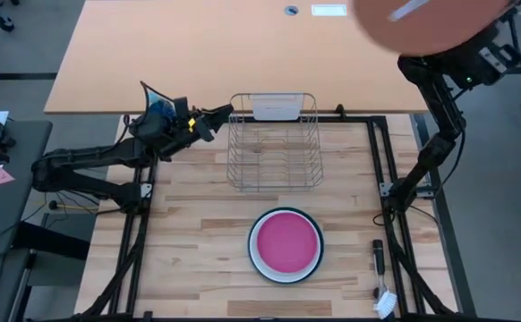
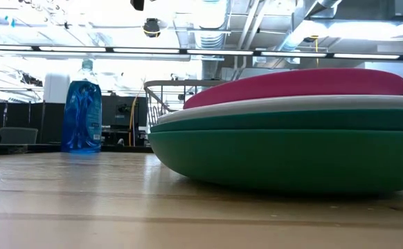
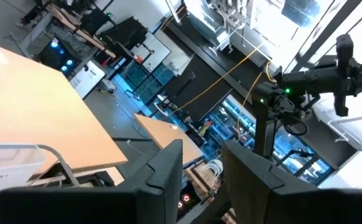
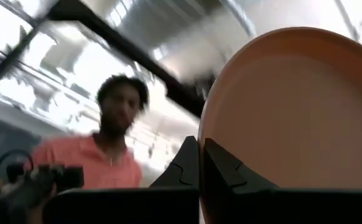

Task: Sort dishes
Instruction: Put the brown plate in the dish rack

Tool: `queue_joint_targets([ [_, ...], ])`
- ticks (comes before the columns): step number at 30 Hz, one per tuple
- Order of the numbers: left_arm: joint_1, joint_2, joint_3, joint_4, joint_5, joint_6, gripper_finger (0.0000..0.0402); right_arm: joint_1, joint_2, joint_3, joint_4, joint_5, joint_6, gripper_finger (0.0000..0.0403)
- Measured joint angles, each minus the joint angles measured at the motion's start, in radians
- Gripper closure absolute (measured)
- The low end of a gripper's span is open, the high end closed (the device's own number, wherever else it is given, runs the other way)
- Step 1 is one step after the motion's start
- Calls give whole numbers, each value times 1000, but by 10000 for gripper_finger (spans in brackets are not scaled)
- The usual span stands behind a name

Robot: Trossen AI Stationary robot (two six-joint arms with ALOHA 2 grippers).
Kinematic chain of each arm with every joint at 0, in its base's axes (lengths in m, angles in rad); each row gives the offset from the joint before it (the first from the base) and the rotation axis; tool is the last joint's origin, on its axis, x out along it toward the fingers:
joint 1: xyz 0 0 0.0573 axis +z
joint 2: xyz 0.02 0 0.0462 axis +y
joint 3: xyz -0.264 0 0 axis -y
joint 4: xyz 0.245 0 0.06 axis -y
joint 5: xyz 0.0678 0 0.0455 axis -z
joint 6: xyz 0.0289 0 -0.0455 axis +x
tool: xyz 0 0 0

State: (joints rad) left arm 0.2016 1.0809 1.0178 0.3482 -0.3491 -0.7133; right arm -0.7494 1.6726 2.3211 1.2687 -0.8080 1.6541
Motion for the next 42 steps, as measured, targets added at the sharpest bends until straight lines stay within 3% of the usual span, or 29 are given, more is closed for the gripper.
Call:
queue_joint_targets([
  [4,0,0,0,1,-32,2,295,2,-6,-1,-145,-178,70,397],
  [6,1,0,0,0,-40,2,294,1,-16,-1,-245,-233,24,397],
  [14,1,0,0,0,-72,13,295,-26,-16,0,-314,-257,-51,397],
  [19,1,0,0,0,-75,13,295,-13,-33,0,-590,-267,-75,397],
  [21,1,0,0,0,-76,12,295,-7,-39,16,-781,-221,-110,397],
  [23,1,0,0,-1,-76,12,295,-2,-43,35,-942,-85,-194,397],
  [26,1,0,0,-5,-76,10,295,-16,-58,22,-958,62,-306,397],
  [30,2,0,0,-18,-76,-4,295,-75,-72,29,-1064,55,-490,397],
  [35,-1,0,0,-21,-62,-21,295,-28,-100,26,-1590,106,-923,397],
  [38,-7,0,0,-22,-52,-46,295,47,-115,25,-1915,210,-1146,397],
  [42,-19,0,0,-22,-38,-52,295,176,-137,25,-2200,386,-1352,397],
])
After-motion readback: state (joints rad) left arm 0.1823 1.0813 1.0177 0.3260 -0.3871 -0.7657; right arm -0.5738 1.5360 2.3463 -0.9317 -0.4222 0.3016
